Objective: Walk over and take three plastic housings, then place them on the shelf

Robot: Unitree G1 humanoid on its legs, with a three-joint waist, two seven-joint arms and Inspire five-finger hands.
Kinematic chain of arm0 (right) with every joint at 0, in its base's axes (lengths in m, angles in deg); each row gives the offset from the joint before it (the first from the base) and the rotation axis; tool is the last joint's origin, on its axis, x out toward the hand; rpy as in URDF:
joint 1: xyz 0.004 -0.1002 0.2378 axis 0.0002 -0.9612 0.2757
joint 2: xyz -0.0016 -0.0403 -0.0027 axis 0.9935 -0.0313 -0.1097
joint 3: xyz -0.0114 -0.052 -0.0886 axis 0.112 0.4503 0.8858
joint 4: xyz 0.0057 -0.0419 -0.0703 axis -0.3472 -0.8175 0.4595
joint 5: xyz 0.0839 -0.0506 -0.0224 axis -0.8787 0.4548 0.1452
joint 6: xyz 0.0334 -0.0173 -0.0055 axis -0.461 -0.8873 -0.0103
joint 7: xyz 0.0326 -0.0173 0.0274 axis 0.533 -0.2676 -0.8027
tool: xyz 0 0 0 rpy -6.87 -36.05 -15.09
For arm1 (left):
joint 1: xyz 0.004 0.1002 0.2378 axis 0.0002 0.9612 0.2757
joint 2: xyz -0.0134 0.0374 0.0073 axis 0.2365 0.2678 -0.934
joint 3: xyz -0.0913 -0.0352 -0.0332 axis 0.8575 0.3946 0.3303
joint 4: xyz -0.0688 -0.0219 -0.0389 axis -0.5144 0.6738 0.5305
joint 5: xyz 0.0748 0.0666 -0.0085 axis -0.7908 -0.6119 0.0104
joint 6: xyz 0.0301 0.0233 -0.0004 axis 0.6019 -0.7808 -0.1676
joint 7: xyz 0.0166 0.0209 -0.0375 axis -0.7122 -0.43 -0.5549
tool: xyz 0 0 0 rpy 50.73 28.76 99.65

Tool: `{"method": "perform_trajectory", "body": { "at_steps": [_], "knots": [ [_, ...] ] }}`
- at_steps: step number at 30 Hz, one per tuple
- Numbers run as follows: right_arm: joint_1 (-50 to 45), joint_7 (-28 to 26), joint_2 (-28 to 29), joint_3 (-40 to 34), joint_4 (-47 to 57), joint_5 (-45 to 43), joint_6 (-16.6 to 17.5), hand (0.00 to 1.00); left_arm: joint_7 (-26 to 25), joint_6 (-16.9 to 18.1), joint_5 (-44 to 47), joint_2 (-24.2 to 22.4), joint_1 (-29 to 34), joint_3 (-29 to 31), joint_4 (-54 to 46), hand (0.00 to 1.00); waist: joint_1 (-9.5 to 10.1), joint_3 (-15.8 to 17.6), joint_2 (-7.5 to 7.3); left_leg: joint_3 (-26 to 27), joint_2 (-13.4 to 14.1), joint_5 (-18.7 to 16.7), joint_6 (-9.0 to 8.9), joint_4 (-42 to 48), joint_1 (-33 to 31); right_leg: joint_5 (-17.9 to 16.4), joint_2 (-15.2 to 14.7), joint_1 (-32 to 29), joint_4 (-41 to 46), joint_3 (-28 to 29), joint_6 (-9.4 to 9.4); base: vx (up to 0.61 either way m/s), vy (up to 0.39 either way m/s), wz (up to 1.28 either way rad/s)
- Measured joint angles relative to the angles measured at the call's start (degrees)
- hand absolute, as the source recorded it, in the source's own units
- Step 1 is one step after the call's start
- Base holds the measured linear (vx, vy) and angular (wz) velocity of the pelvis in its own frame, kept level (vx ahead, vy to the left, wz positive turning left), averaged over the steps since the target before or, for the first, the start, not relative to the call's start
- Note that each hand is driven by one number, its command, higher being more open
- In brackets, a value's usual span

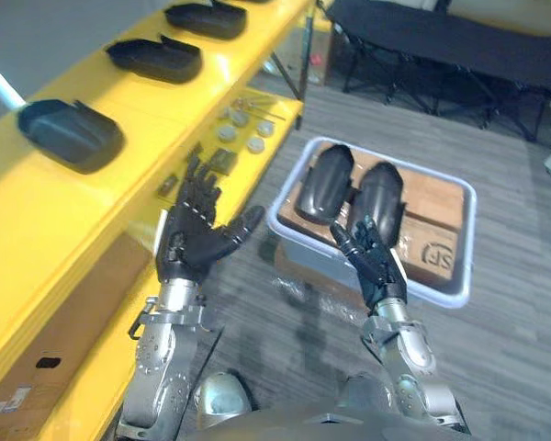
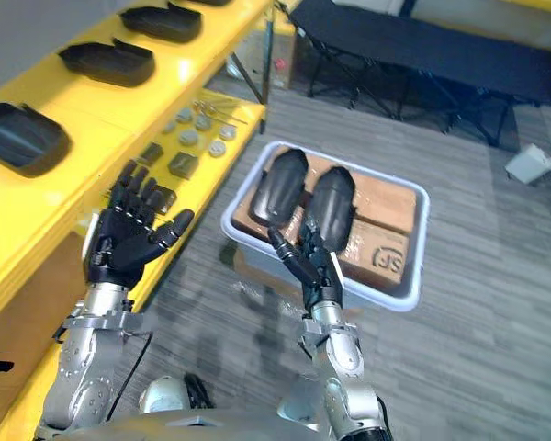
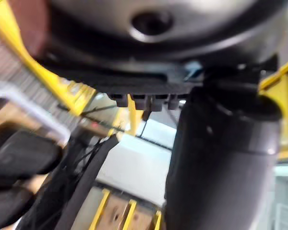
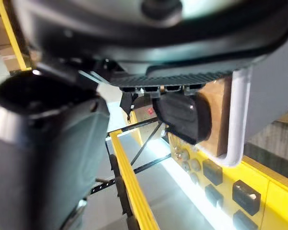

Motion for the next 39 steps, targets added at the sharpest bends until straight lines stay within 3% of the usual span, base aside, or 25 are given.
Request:
{"method": "perform_trajectory", "body": {
  "at_steps": [1,2,3,4,5,6,7,8,9,10,12,14,16,18,21,24,28,33,35,39],
  "knots": [
    [-1.21,-0.52,-0.56,0.06,0.02,0.14,-0.19,1.00,0.00,-0.03,-0.05,0.15,0.00,-3.20,2.32,1.00,-0.42,-0.11,0.03,0.06,1.92,0.58,-0.94,0.71,-0.07,-2.76,2.65,1.58,-4.07,-1.66,2.72,-0.08,-0.495,-1.14],
    [-2.23,-0.74,-1.95,-0.07,0.02,0.06,-0.40,1.00,-0.64,-0.18,-0.08,-0.44,0.08,-6.42,4.61,1.00,-1.46,-0.67,1.33,-0.66,3.80,1.75,-2.21,-0.15,0.04,-3.50,6.02,1.72,-7.02,-0.74,1.84,-0.04,-0.411,-1.03],
    [-2.79,-0.86,-2.91,-0.14,0.03,-0.01,-0.56,1.00,-1.19,-0.29,-0.09,-0.70,0.20,-8.28,5.35,1.00,-2.51,-0.80,1.55,-1.43,4.50,2.73,-2.31,-1.05,0.37,-3.44,7.58,1.67,-8.33,0.03,1.01,-0.01,-0.345,-0.95],
    [-3.55,-1.54,-3.94,-0.11,0.04,-0.08,-0.71,1.00,-1.64,-0.36,-0.10,-1.20,0.47,-10.26,6.12,1.00,-3.60,-0.80,1.56,-3.10,5.02,4.36,-1.71,-2.37,1.24,-3.08,9.42,1.68,-9.80,1.38,0.06,0.01,-0.296,-1.06],
    [-4.69,-3.15,-5.72,-0.81,0.31,-0.19,-0.71,1.00,-2.83,-0.39,0.02,-1.77,0.87,-12.06,6.33,1.00,-4.30,-0.80,1.39,-6.43,5.70,7.29,0.10,-2.69,1.78,-2.02,11.71,1.66,-11.88,3.87,-1.67,0.01,-0.266,-1.17],
    [-5.34,-3.90,-6.39,-1.43,0.61,-0.21,-0.70,1.00,-3.38,-0.39,0.11,-1.89,0.89,-12.57,6.33,1.00,-4.26,-0.79,1.21,-8.07,6.04,8.88,0.53,-2.13,1.69,-1.49,12.55,1.68,-12.93,5.25,-2.48,0.02,-0.196,-1.29],
    [-6.72,-5.01,-7.58,-2.96,1.76,-0.37,-0.68,1.00,-3.94,-0.35,0.11,-2.16,0.73,-12.81,6.34,1.00,-4.22,-0.78,1.04,-11.45,5.93,9.39,-0.33,-0.32,0.77,-0.67,13.40,1.61,-14.69,7.42,-3.58,0.03,-0.110,-1.11],
    [-7.39,-5.47,-8.13,-4.62,2.45,-0.47,-0.67,1.00,-4.63,-0.23,0.05,-2.13,0.51,-12.79,6.36,1.00,-4.05,-0.40,0.40,-13.06,3.96,6.69,-2.12,1.31,0.13,-0.05,13.50,1.22,-15.43,9.33,-4.20,0.03,-0.079,-0.93],
    [-7.57,-5.53,-8.25,-5.35,2.73,-0.67,-0.64,1.00,-4.94,-0.07,0.07,-2.17,0.44,-12.71,6.36,1.00,-4.03,-0.47,0.51,-13.17,2.73,5.23,-2.53,2.02,-0.40,0.29,13.50,1.13,-15.85,10.05,-4.28,0.03,-0.030,-0.73],
    [-7.51,-5.74,-8.77,-6.50,2.77,-1.69,-0.08,1.00,-4.78,0.69,0.22,-2.16,0.63,-12.16,6.37,1.00,-3.76,-0.66,0.89,-13.17,-0.71,2.11,-3.50,1.94,-1.72,1.06,13.41,0.99,-16.81,11.38,-4.33,0.03,0.004,-0.45],
    [-6.99,-5.69,-9.32,-6.86,2.57,-1.95,0.02,1.00,-4.42,1.73,0.27,-2.13,0.52,-11.51,6.37,1.00,-3.26,-0.72,1.30,-13.33,-5.01,1.38,-2.69,-2.34,-3.45,1.45,13.23,0.54,-16.79,11.43,-3.89,0.03,0.070,-0.27],
    [-5.11,-5.73,-8.95,-6.70,0.86,-2.18,0.10,1.00,-4.14,2.01,0.63,-1.88,0.53,-10.24,6.75,1.00,-2.50,-1.16,1.40,-13.56,-7.01,1.43,-2.65,-7.33,-2.28,2.08,12.93,-0.40,-16.52,10.97,-2.81,0.00,0.107,-0.17],
    [-0.89,-6.06,-8.10,-6.09,-1.65,-1.94,0.16,1.00,-3.55,2.08,2.10,-1.34,-0.08,-7.55,7.91,1.00,-2.00,-1.09,-0.34,-13.13,-10.43,2.02,-2.09,-11.72,-2.03,4.34,10.69,-1.02,-20.33,9.67,-0.73,-0.03,0.123,-0.09],
    [4.28,-5.10,-7.79,-6.21,-5.71,-1.90,0.19,1.00,-3.56,2.05,2.10,-0.61,-0.48,-5.65,9.04,1.00,-1.83,-1.05,-0.49,-12.77,-12.11,2.85,-0.92,-12.88,-2.08,6.44,9.74,-0.79,-22.41,8.64,0.21,-0.03,0.121,0.00],
    [10.28,-2.15,-6.99,-7.83,-11.59,-1.93,0.20,1.00,-3.79,1.67,1.68,-0.35,-0.91,-5.27,8.21,1.00,-0.54,-1.02,-0.24,-13.60,-13.90,3.31,-0.16,-12.89,-2.11,7.99,8.31,1.16,-24.90,6.06,0.97,-0.03,0.110,0.21],
    [13.30,-0.27,-7.00,-9.38,-13.39,-1.78,0.21,1.00,-7.71,0.30,-4.97,0.03,-0.76,-3.79,7.84,1.00,0.72,-0.91,-0.33,-15.15,-14.27,3.35,-0.06,-12.87,-2.69,8.57,8.29,2.10,-25.68,3.95,0.93,-0.02,0.023,0.24],
    [20.83,3.22,-7.97,-14.59,-16.10,-1.94,1.77,1.00,-12.25,-1.46,-11.88,-0.46,0.20,1.29,8.55,1.00,0.84,0.50,-0.30,-17.72,-14.82,4.19,0.72,-13.38,-5.19,9.09,8.43,1.19,-25.74,1.66,0.58,-0.05,0.002,0.26],
    [35.54,6.58,-16.82,-21.71,-23.04,-5.46,6.45,1.00,-15.23,-0.37,-11.71,-1.07,0.13,8.72,13.66,1.00,2.50,5.08,-0.02,-19.40,-16.01,6.67,1.46,-15.08,-7.48,9.72,7.70,-1.16,-25.05,-0.15,0.46,-0.08,0.017,0.21],
    [44.87,5.88,-24.06,-21.22,-33.48,-8.31,6.53,1.00,-15.11,1.35,-11.82,-1.01,-0.52,8.36,16.85,1.00,3.96,7.75,0.47,-20.23,-16.39,7.95,1.78,-15.52,-8.88,10.11,7.48,-2.01,-24.63,-1.00,0.39,-0.06,0.020,0.21],
    [53.81,2.78,-30.50,-16.25,-43.59,-10.43,6.44,1.00,-14.37,2.72,-11.98,-1.05,-0.45,4.92,20.47,1.00,5.63,10.81,1.50,-21.62,-16.90,8.88,2.06,-15.71,-10.11,10.32,7.30,-2.30,-24.54,-2.30,0.41,-0.03,0.007,0.20]
  ]
}}
